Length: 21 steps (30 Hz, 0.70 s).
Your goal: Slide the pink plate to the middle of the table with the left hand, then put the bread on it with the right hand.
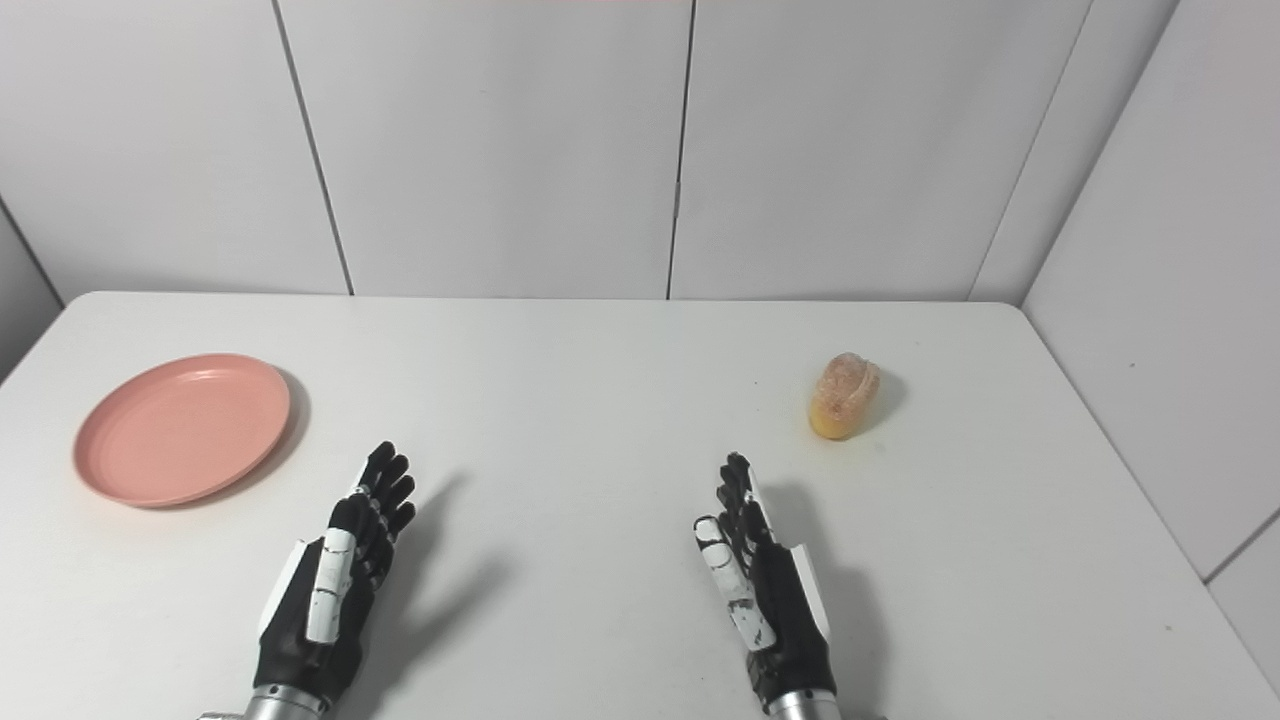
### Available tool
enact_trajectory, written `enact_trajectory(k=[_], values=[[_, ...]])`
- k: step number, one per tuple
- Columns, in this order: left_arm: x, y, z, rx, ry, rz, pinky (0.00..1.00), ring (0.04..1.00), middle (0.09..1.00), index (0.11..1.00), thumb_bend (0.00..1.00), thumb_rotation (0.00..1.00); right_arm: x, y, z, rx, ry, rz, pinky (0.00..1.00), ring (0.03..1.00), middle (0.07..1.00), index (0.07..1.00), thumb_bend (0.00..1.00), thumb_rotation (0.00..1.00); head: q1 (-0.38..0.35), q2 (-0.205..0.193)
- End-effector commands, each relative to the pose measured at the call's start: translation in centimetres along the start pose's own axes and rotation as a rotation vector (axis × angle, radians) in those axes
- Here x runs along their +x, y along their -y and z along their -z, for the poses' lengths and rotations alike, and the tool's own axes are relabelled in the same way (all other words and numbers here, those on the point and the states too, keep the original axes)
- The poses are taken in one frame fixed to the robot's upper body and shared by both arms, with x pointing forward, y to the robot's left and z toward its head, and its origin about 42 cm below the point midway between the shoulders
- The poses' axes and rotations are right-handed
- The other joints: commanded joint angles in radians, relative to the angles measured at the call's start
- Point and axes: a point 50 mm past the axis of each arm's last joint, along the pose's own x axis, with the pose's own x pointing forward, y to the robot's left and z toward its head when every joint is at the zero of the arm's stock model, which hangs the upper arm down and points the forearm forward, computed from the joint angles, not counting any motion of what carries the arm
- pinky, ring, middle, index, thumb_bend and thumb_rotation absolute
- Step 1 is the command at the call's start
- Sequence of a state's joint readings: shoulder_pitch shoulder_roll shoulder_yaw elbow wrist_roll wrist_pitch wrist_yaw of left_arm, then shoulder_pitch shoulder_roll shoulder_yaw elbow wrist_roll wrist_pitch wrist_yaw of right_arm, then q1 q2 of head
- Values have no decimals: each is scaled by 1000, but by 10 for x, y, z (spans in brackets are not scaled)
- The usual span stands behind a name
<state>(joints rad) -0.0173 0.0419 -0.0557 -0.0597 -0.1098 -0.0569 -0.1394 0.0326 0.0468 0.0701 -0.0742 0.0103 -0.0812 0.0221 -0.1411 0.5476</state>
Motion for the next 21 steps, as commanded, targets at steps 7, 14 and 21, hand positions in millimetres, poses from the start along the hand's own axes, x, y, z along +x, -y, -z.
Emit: enact_trajectory(k=[7, 14, 21], values=[[2, -2, 2, 12, 18, 9, 1000, 1000, 1000, 1000, 684, 1000, 6, -2, -13, 8, 90, -3, 1000, 1000, 1000, 1000, 625, 832, 1, -7], [2, -2, 2, 12, 15, 10, 1000, 1000, 1000, 1000, 687, 1000, 6, -2, -13, 10, 87, -1, 1000, 1000, 1000, 1000, 614, 825, 2, -6], [2, -1, 1, 13, 11, 6, 1000, 1000, 1000, 1000, 684, 1000, 6, -2, -12, 11, 85, -3, 1000, 1000, 1000, 1000, 613, 820, 1, -10]])
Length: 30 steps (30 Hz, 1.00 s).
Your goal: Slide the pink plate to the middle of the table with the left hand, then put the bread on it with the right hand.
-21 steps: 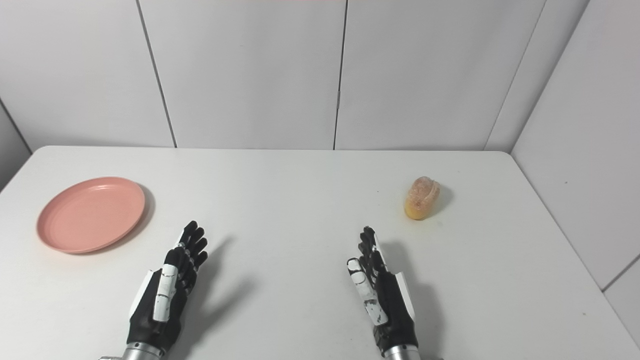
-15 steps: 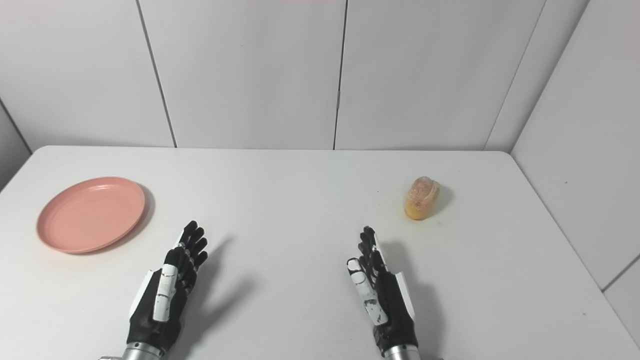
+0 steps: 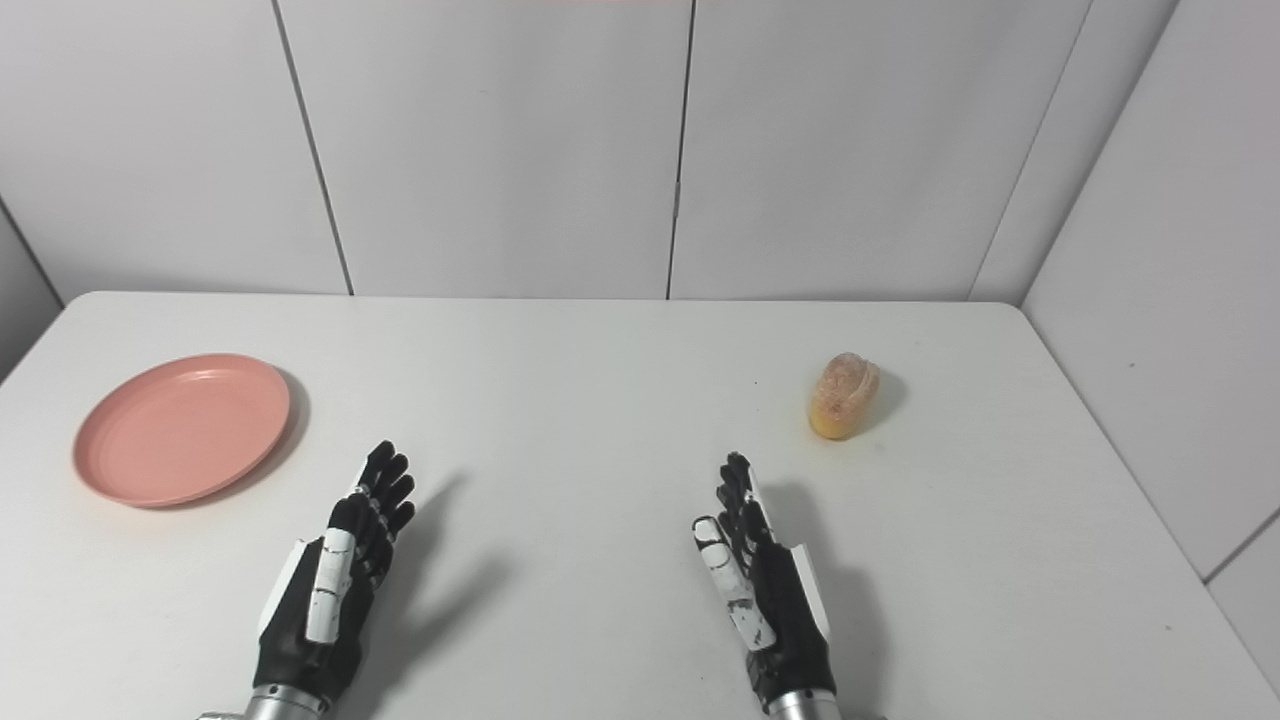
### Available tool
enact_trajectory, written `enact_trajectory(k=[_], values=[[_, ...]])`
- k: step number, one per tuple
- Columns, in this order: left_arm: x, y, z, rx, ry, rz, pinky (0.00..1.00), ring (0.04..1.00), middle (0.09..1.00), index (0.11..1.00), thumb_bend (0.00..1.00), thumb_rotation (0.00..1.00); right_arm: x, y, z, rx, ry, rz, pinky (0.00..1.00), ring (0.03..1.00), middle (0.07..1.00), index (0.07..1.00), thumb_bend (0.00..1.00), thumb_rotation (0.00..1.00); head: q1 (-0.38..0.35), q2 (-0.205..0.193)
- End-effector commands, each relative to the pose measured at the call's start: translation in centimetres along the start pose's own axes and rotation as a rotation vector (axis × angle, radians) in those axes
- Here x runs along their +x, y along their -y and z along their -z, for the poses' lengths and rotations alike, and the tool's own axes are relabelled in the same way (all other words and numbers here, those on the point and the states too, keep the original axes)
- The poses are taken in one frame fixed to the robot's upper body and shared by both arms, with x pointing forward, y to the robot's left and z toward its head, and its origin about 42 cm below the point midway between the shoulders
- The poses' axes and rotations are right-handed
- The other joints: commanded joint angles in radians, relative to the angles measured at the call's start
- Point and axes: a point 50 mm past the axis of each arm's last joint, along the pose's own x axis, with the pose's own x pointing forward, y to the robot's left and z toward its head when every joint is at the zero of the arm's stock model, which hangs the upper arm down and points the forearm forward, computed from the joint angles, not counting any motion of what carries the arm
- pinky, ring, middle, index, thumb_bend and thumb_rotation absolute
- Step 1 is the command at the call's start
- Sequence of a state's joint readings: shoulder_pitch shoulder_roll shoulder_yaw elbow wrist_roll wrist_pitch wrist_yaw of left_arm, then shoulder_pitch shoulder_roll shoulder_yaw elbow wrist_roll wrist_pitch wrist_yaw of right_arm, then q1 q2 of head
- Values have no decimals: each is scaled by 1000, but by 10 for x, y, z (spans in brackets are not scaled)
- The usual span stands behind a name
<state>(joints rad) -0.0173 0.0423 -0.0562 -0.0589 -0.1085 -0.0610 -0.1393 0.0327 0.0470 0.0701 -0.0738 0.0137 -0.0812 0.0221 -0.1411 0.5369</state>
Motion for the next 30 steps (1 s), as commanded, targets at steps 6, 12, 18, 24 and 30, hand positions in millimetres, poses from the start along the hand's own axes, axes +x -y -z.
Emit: enact_trajectory(k=[6, 12, 18, 24, 30], values=[[1, -1, 3, 11, 12, 7, 1000, 1000, 1000, 1000, 682, 1000, 5, -2, -12, 7, 84, -3, 1000, 1000, 1000, 1000, 616, 818, 13, -4], [1, 5, 5, 21, 3, 7, 1000, 1000, 1000, 1000, 696, 1000, 3, 4, -11, 5, 85, -7, 1000, 1000, 1000, 1000, 600, 822, 86, -23], [2, 20, 14, 32, -2, -5, 1000, 1000, 1000, 1000, 709, 1000, -2, 22, -6, -7, 97, -18, 1000, 1000, 1000, 1000, 586, 834, 269, -77], [4, 34, 23, 64, -6, -17, 1000, 1000, 1000, 1000, 750, 1000, -4, 33, -1, 14, 80, -25, 1000, 1000, 1000, 1000, 525, 862, 370, -130], [4, 41, 25, 75, -11, -10, 1000, 1000, 1000, 1000, 784, 1000, -5, 36, -1, 26, 71, -24, 1000, 1000, 1000, 1000, 526, 876, 386, -148]])
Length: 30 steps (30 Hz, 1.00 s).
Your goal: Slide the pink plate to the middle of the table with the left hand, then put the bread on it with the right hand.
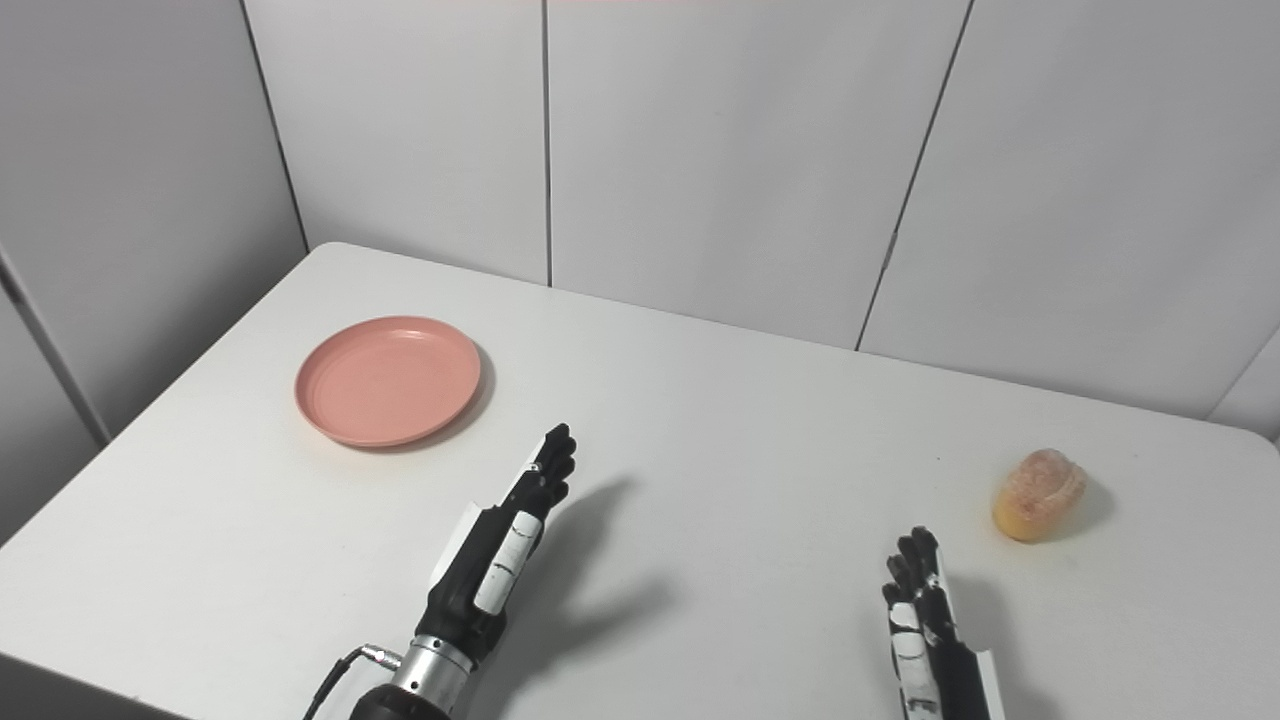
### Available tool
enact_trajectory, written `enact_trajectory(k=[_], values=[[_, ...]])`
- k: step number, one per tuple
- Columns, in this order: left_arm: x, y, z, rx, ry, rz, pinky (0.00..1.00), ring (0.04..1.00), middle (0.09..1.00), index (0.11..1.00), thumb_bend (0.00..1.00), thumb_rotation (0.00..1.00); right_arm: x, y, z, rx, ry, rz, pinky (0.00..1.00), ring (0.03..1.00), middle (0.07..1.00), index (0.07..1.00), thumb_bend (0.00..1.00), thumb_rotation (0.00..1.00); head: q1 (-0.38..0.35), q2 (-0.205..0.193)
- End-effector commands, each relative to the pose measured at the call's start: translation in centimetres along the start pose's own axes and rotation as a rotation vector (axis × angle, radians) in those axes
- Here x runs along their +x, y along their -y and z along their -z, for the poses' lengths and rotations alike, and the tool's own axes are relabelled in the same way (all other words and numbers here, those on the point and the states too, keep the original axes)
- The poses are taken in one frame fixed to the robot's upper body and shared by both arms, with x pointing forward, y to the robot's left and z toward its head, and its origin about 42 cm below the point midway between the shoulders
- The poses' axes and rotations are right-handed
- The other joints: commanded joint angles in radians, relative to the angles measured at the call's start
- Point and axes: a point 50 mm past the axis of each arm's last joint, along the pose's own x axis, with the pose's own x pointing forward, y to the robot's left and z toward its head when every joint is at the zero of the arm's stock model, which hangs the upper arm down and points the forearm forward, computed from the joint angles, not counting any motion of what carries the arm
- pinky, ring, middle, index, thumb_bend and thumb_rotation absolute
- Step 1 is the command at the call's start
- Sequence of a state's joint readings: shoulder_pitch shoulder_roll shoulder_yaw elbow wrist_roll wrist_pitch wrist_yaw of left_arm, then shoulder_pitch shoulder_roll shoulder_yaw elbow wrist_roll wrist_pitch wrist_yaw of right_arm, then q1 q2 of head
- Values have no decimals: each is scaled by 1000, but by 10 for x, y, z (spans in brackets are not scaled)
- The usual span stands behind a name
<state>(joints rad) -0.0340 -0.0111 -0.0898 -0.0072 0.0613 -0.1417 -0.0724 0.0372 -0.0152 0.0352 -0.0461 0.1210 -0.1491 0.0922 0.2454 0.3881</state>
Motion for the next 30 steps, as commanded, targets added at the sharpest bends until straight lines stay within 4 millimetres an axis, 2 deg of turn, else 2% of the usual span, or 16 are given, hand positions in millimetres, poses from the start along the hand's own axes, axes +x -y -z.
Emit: enact_trajectory(k=[1, 12, 19, 30], values=[[-6, 20, 17, -40, -47, 13, 1000, 1000, 1000, 1000, 787, 1000, -1, 9, -5, -17, 39, 7, 1000, 1000, 1000, 1000, 507, 877, -5, -5], [-9, 21, 21, -39, -56, 6, 1000, 1000, 1000, 1000, 793, 1000, 0, 7, -5, 17, 28, 2, 1000, 1000, 1000, 1000, 511, 860, -23, -25], [-10, 18, 19, -71, -33, -17, 1000, 1000, 1000, 1000, 729, 1000, -1, 5, -7, 13, 37, -2, 1000, 1000, 1000, 1000, 491, 853, -23, -24], [9, 7, 0, -119, -10, -56, 1000, 1000, 1000, 1000, 683, 1000, 9, -1, -2, 4, 42, -3, 1000, 1000, 1000, 1000, 469, 855, -10, -42]])
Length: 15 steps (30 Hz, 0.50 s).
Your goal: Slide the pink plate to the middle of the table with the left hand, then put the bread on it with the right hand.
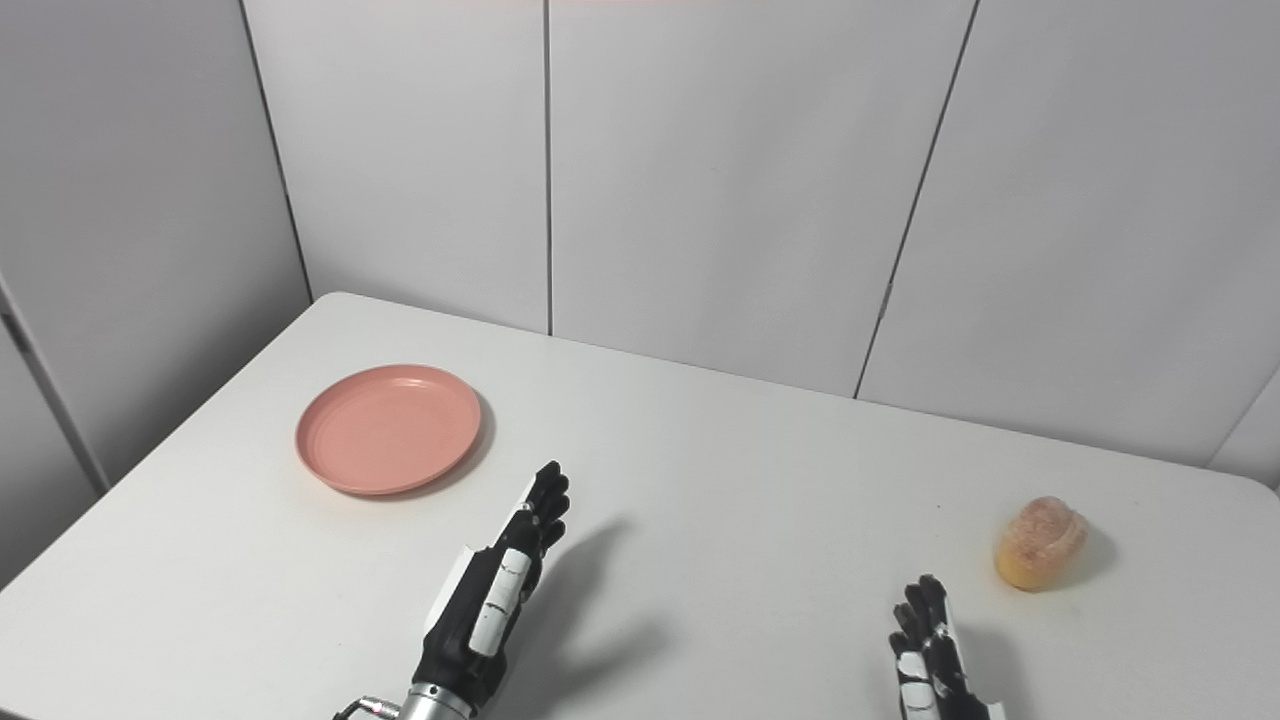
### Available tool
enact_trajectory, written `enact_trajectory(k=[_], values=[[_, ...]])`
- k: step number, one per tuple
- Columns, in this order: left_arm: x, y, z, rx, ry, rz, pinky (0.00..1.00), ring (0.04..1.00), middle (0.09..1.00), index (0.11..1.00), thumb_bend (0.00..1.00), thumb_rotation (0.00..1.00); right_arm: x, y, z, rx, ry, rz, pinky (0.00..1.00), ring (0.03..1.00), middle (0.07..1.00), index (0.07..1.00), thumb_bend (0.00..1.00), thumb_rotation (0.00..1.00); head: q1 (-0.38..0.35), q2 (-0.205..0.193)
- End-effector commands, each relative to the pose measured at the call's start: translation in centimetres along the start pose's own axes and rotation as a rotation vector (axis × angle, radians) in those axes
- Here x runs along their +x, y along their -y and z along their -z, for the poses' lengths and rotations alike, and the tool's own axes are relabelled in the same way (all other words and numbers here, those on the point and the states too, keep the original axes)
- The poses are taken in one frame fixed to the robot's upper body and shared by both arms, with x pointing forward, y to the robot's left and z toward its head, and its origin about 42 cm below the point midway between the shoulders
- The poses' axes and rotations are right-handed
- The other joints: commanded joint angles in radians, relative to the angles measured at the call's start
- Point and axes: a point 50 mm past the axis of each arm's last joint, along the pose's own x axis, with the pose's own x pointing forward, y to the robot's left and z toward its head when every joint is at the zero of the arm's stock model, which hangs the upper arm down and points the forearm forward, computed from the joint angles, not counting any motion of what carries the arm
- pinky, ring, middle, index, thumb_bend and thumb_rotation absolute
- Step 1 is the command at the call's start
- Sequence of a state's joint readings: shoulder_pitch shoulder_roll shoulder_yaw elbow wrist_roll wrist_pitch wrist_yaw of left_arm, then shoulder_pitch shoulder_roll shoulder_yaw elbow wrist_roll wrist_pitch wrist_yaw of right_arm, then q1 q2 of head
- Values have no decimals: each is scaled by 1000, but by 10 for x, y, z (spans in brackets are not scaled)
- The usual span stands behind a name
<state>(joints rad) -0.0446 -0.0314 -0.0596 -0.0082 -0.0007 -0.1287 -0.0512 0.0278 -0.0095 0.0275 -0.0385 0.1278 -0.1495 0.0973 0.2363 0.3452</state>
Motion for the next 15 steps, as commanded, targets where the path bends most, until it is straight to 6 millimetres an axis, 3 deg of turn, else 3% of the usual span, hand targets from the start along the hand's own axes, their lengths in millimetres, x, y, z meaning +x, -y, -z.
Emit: enact_trajectory(k=[1, 9, 15], values=[[8, 9, 0, -48, -14, -1, 1000, 1000, 1000, 1000, 682, 1000, 6, -1, -2, -8, 40, -9, 1000, 1000, 1000, 1000, 468, 857, 0, -5], [28, -9, -22, -42, 31, -43, 1000, 1000, 1000, 1000, 726, 1000, 4, -2, -4, -3, 44, -10, 1000, 1000, 1000, 1000, 428, 861, 16, 0], [40, -37, -36, -4, 64, -92, 1000, 1000, 1000, 1000, 769, 1000, 3, -1, -5, -16, 53, -6, 1000, 1000, 1000, 1000, 397, 843, 17, 0]])
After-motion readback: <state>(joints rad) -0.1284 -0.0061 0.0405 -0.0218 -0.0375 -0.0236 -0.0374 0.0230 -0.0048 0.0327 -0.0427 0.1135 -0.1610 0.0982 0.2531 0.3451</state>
